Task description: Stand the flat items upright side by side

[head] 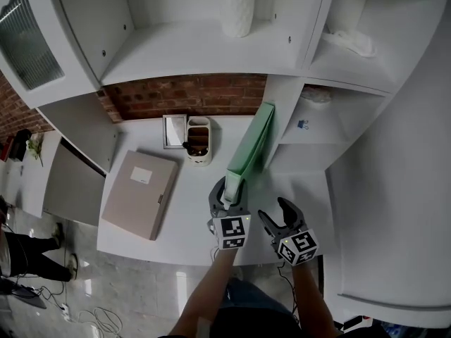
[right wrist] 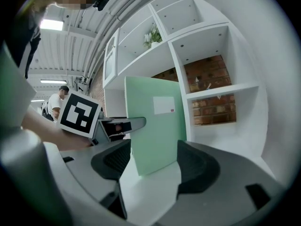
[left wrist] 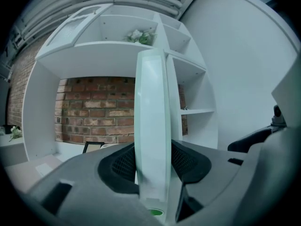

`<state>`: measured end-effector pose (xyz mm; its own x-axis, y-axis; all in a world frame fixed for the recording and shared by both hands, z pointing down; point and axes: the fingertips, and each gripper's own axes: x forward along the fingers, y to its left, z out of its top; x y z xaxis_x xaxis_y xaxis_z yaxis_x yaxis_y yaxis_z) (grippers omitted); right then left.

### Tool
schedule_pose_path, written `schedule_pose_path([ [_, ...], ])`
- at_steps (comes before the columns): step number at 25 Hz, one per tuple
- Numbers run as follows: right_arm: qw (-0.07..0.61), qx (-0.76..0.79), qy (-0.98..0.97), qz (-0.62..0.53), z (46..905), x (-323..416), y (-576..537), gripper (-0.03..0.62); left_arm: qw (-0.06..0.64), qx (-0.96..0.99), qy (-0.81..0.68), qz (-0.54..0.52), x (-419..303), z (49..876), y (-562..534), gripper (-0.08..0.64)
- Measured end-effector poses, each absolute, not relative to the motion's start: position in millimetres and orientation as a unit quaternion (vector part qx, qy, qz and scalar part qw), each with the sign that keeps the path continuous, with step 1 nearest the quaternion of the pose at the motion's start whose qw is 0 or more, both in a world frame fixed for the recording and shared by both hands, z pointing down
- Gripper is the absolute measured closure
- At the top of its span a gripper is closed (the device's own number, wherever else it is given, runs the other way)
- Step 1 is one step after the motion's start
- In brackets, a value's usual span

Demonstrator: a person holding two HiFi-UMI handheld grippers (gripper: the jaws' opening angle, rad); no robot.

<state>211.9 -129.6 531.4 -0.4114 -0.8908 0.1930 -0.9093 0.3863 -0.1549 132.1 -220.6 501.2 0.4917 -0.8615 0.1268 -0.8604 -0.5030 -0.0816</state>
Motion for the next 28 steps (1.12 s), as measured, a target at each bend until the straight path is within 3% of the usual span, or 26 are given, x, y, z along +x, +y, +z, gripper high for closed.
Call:
schedule_pose_path([
  [15, 0.034, 0.544, -0.826, 0.144, 548, 225, -148, 0.304, -0.004, -0.900, 0.427, -0.088, 191, 501, -264, 0.373],
  [28, 0.030, 0.556, -0.815, 0.161, 559, 227, -156, 0.304, -0.014, -0.972, 0.214, -0.094, 225, 505, -237, 0.316],
])
